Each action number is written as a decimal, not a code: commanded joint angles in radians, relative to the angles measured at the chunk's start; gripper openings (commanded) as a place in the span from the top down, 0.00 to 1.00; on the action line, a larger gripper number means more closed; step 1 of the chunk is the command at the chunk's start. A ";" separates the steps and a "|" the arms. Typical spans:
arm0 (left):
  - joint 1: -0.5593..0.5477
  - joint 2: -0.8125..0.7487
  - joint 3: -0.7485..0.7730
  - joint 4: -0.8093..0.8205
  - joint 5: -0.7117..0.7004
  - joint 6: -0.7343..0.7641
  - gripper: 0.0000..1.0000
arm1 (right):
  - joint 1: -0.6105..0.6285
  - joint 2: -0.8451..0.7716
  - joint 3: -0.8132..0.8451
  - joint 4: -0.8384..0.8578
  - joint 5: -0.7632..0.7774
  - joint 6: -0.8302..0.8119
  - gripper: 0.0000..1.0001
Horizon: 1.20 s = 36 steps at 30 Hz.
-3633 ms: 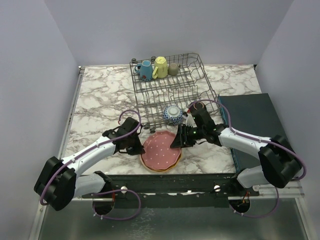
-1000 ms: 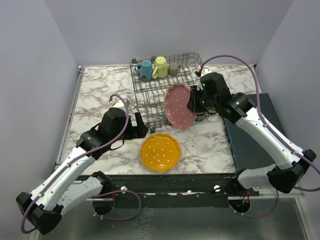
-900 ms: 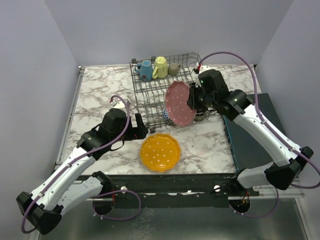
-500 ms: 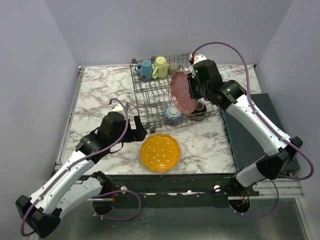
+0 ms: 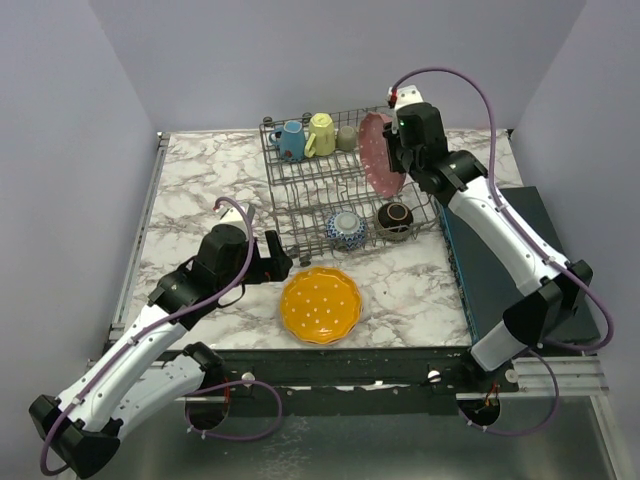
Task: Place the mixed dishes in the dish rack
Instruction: Insert the plate into the dish rack.
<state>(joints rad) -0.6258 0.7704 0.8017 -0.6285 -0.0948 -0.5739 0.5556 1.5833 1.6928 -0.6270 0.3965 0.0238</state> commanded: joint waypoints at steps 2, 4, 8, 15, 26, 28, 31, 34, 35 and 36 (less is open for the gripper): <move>-0.003 -0.023 -0.013 0.023 -0.027 0.014 0.01 | -0.054 0.030 0.006 0.261 0.016 -0.050 1.00; -0.003 -0.027 -0.015 0.024 -0.027 0.015 0.01 | -0.070 0.049 0.004 0.293 0.014 -0.052 1.00; -0.003 -0.019 -0.017 0.026 -0.023 0.017 0.01 | -0.101 0.080 -0.021 0.379 0.021 -0.061 1.00; -0.003 -0.015 -0.016 0.028 -0.024 0.019 0.01 | -0.135 0.119 -0.071 0.507 0.037 -0.058 1.00; -0.003 -0.010 -0.016 0.027 -0.034 0.022 0.01 | -0.167 0.178 -0.140 0.680 0.066 -0.079 1.00; -0.002 -0.021 -0.016 0.027 -0.028 0.023 0.01 | -0.172 0.186 -0.144 0.700 0.071 -0.087 1.00; -0.003 -0.047 -0.006 0.025 -0.015 0.020 0.01 | -0.180 0.195 -0.155 0.735 0.078 -0.109 1.00; -0.003 -0.077 0.001 0.020 -0.014 0.009 0.01 | -0.187 0.199 -0.175 0.765 0.085 -0.126 1.00; -0.003 -0.089 0.003 0.018 -0.015 0.009 0.01 | -0.189 0.199 -0.184 0.777 0.085 -0.129 1.00; -0.003 -0.097 0.004 0.015 -0.019 0.011 0.01 | -0.193 0.199 -0.191 0.786 0.079 -0.130 1.00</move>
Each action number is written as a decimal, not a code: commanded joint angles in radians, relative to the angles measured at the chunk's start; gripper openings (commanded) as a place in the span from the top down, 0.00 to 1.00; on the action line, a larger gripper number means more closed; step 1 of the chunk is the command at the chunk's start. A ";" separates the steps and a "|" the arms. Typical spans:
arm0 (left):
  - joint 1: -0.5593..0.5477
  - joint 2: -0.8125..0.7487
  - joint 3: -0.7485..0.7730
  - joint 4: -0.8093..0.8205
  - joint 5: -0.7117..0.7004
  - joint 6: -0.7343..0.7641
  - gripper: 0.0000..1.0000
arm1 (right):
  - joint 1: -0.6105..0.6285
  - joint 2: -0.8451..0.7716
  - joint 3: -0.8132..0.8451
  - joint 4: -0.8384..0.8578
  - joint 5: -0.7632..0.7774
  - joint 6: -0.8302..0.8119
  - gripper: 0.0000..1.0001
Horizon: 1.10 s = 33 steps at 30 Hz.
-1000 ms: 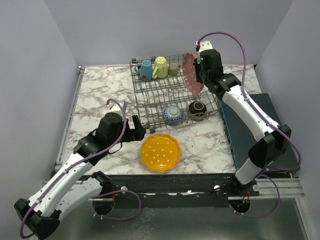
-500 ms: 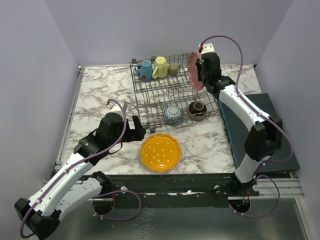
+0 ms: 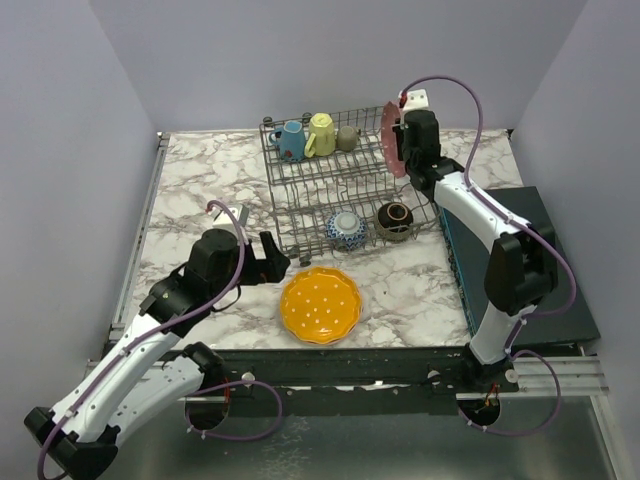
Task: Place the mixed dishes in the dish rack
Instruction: Insert the plate into the dish rack.
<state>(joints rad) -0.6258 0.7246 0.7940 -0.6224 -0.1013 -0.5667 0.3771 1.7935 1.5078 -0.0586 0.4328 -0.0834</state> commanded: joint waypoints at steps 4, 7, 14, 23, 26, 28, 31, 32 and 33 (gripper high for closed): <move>-0.003 -0.080 -0.003 0.003 -0.039 0.017 0.01 | -0.019 0.004 -0.014 0.221 0.034 -0.022 1.00; -0.002 -0.090 -0.018 0.003 -0.053 0.016 0.01 | -0.023 0.015 -0.021 0.228 0.031 -0.021 1.00; -0.003 -0.108 -0.021 0.003 -0.055 0.019 0.01 | -0.026 0.043 -0.030 0.231 0.016 -0.021 1.00; -0.003 -0.115 -0.022 0.003 -0.064 0.021 0.01 | -0.027 0.074 -0.025 0.231 -0.010 -0.006 1.00; -0.003 -0.117 -0.022 0.003 -0.069 0.021 0.01 | -0.026 0.079 -0.022 0.228 -0.018 0.003 1.00; -0.003 -0.119 -0.022 0.003 -0.070 0.021 0.01 | -0.026 0.083 -0.021 0.226 -0.022 0.004 1.00; -0.003 -0.122 -0.022 0.003 -0.071 0.021 0.01 | -0.024 0.088 -0.028 0.240 -0.010 0.010 1.00; -0.003 -0.123 -0.022 0.003 -0.071 0.021 0.01 | -0.025 0.091 -0.028 0.242 -0.004 0.010 1.00; -0.003 -0.124 -0.022 0.003 -0.071 0.022 0.01 | -0.025 0.093 -0.029 0.245 -0.001 0.012 1.00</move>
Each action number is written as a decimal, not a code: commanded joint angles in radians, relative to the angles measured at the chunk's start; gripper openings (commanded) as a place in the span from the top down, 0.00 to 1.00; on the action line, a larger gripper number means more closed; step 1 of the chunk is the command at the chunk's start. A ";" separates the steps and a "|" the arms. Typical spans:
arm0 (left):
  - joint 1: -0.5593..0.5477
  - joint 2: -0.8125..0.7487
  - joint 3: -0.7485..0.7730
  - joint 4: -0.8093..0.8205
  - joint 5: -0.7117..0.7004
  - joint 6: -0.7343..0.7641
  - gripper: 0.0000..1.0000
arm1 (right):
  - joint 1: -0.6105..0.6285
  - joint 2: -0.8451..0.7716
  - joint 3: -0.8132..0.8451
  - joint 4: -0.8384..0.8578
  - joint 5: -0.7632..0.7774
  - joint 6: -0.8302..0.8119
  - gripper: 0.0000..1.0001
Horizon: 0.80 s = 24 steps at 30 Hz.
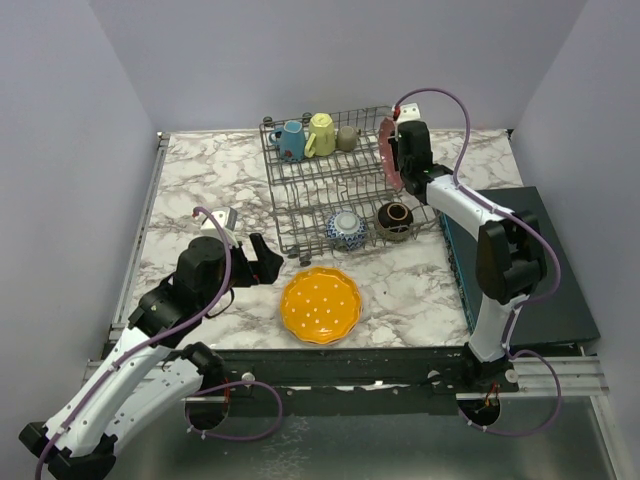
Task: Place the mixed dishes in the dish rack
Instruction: Insert the plate into the dish rack.
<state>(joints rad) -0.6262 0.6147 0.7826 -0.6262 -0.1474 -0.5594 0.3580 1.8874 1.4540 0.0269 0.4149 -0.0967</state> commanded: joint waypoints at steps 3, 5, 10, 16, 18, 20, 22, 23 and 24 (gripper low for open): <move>-0.003 -0.012 -0.012 0.007 -0.024 0.015 0.01 | -0.004 0.008 0.023 0.170 0.023 0.036 1.00; -0.003 -0.013 -0.011 0.007 -0.024 0.015 0.01 | -0.004 0.017 0.026 0.177 0.026 0.041 1.00; -0.003 -0.012 -0.011 0.007 -0.024 0.015 0.01 | 0.007 0.051 0.041 0.195 0.039 0.038 1.00; -0.003 -0.011 -0.011 0.007 -0.024 0.015 0.01 | 0.013 0.071 0.035 0.215 0.050 0.037 1.00; -0.003 -0.009 -0.011 0.007 -0.024 0.016 0.01 | 0.015 0.069 0.020 0.229 0.056 0.037 1.00; -0.002 -0.006 -0.011 0.007 -0.023 0.016 0.01 | 0.016 0.067 0.005 0.240 0.055 0.037 1.00; -0.001 -0.004 -0.011 0.006 -0.021 0.016 0.01 | 0.018 0.068 -0.005 0.243 0.055 0.041 1.00; -0.001 -0.002 -0.011 0.006 -0.021 0.016 0.01 | 0.019 0.070 -0.013 0.249 0.057 0.041 1.00; -0.001 -0.002 -0.011 0.006 -0.021 0.016 0.01 | 0.021 0.068 -0.023 0.255 0.061 0.043 1.00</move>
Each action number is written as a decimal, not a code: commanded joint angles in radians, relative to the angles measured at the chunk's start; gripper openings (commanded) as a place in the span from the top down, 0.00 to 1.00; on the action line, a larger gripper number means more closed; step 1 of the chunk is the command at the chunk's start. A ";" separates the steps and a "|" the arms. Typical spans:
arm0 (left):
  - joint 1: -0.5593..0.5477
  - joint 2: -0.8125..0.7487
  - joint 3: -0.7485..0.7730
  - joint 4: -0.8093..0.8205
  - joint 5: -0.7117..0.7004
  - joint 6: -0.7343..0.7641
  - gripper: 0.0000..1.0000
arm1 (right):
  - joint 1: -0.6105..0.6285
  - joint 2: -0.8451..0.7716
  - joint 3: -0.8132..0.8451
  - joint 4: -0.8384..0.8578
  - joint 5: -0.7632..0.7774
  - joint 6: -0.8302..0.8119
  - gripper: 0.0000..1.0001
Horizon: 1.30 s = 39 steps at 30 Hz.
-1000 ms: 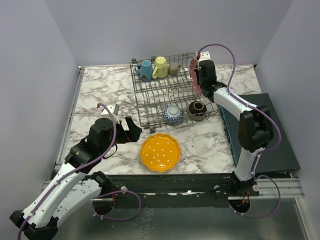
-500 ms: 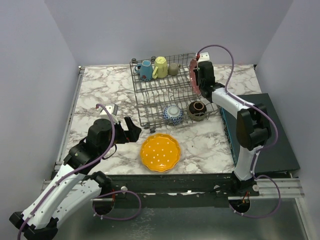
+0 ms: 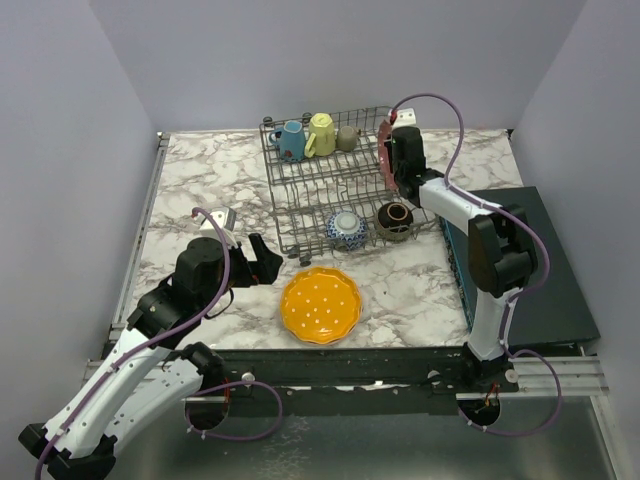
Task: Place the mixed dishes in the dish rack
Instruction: Insert the plate into the dish rack.
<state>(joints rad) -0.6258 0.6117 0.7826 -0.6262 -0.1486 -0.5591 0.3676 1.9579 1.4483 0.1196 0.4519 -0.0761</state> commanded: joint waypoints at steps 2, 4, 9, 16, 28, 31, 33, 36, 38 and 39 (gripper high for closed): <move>-0.001 0.001 -0.011 0.008 -0.020 0.016 0.01 | 0.011 -0.004 -0.030 0.166 0.025 0.028 1.00; -0.001 0.002 -0.011 0.007 -0.020 0.016 0.01 | 0.010 -0.004 -0.037 0.162 0.025 0.037 1.00; 0.002 0.004 -0.011 0.009 -0.019 0.016 0.01 | 0.011 -0.008 -0.049 0.142 0.033 0.061 1.00; 0.003 0.004 -0.011 0.008 -0.014 0.016 0.01 | 0.012 -0.021 -0.051 0.120 0.047 0.073 0.81; 0.005 -0.001 -0.011 0.009 -0.014 0.017 0.01 | 0.013 -0.065 -0.071 0.113 0.062 0.073 0.41; 0.005 -0.003 -0.011 0.008 -0.014 0.017 0.01 | 0.011 -0.081 -0.072 0.102 0.057 0.105 0.39; 0.006 -0.003 -0.011 0.008 -0.014 0.017 0.01 | 0.012 -0.091 -0.074 0.100 0.057 0.105 0.36; 0.006 -0.004 -0.011 0.009 -0.014 0.017 0.01 | 0.012 -0.109 -0.075 0.094 0.056 0.104 0.34; 0.007 -0.003 -0.011 0.009 -0.012 0.018 0.01 | 0.012 -0.121 -0.075 0.090 0.057 0.105 0.33; 0.006 -0.003 -0.011 0.009 -0.012 0.018 0.01 | 0.012 -0.128 -0.076 0.087 0.056 0.106 0.32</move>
<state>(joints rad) -0.6239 0.6159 0.7826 -0.6262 -0.1482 -0.5564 0.3737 1.8870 1.3861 0.1993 0.4850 0.0109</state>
